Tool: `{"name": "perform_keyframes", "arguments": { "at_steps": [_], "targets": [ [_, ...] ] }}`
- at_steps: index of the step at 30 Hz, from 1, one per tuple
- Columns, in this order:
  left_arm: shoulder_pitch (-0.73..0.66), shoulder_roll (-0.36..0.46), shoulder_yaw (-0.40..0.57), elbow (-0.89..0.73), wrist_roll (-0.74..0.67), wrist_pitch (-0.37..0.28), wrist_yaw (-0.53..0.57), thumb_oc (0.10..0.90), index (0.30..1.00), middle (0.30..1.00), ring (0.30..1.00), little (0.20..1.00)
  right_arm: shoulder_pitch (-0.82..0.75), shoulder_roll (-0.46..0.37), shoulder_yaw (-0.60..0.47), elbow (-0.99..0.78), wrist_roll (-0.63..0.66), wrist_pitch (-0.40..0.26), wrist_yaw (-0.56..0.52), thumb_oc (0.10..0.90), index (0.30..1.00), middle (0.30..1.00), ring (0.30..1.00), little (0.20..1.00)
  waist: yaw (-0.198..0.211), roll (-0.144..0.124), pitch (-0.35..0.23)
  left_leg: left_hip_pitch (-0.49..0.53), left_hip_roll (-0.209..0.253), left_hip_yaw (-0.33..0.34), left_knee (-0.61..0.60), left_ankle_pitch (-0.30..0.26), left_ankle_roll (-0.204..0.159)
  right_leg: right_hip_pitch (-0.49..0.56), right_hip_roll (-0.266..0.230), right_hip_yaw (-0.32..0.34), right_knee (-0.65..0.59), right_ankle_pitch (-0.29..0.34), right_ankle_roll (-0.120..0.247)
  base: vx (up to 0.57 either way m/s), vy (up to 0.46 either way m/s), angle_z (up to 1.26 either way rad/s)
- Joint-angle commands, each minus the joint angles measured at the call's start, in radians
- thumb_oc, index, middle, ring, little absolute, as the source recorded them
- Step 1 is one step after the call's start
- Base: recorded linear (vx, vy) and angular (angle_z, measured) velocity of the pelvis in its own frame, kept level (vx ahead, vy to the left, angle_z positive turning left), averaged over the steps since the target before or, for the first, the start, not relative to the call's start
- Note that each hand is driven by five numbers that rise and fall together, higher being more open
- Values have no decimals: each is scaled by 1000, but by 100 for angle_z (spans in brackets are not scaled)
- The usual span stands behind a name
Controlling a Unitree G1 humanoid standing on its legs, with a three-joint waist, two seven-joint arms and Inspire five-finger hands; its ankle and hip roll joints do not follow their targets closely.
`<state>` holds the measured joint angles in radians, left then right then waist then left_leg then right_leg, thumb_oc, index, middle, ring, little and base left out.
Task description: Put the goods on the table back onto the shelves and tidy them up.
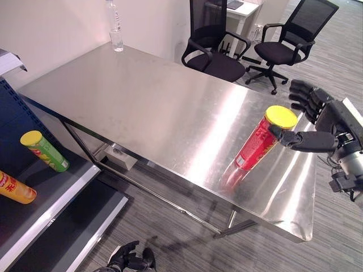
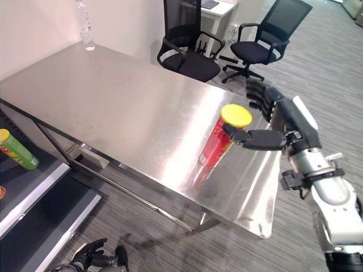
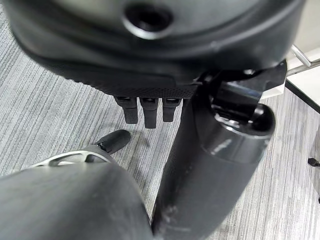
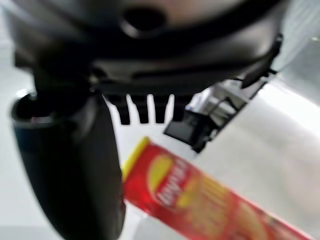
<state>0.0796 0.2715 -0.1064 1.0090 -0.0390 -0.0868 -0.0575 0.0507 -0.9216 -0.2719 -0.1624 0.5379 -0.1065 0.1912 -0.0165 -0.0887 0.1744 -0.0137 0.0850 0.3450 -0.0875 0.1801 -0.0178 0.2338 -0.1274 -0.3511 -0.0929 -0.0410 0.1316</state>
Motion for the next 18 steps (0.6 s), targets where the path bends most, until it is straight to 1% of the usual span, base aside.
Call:
{"name": "perform_keyframes", "arguments": {
  "at_steps": [1,5,11,18],
  "targets": [
    [-19,3,-27,11,17,-44,-17,800,900,900,900,900,-70,-67,-56,-25,41,-57,-9,800,900,900,900,900,25,18,-53,43,123,6,59,-96,-119,-61,22,-24,23,-43,2,0,0,0],
    [-18,4,-30,9,14,-44,-20,800,900,900,900,900,-74,-53,-44,-23,32,-56,-12,800,900,900,900,900,26,20,-50,44,122,1,58,-97,-119,-59,21,-28,22,-43,3,0,0,0],
    [-20,5,-34,5,9,-40,-15,800,900,900,900,900,-87,-35,-56,-12,16,-61,-41,800,900,900,900,900,27,20,-47,32,122,-3,79,-106,-121,-55,18,-33,24,-48,-2,6,-3,2],
    [-22,5,-48,-2,4,-33,-11,800,900,900,900,900,-139,-34,-22,38,-15,-59,-72,800,900,900,900,900,36,17,-50,31,121,-7,85,-111,-119,-50,17,-36,24,-51,-4,4,-1,1]
  ]
}}
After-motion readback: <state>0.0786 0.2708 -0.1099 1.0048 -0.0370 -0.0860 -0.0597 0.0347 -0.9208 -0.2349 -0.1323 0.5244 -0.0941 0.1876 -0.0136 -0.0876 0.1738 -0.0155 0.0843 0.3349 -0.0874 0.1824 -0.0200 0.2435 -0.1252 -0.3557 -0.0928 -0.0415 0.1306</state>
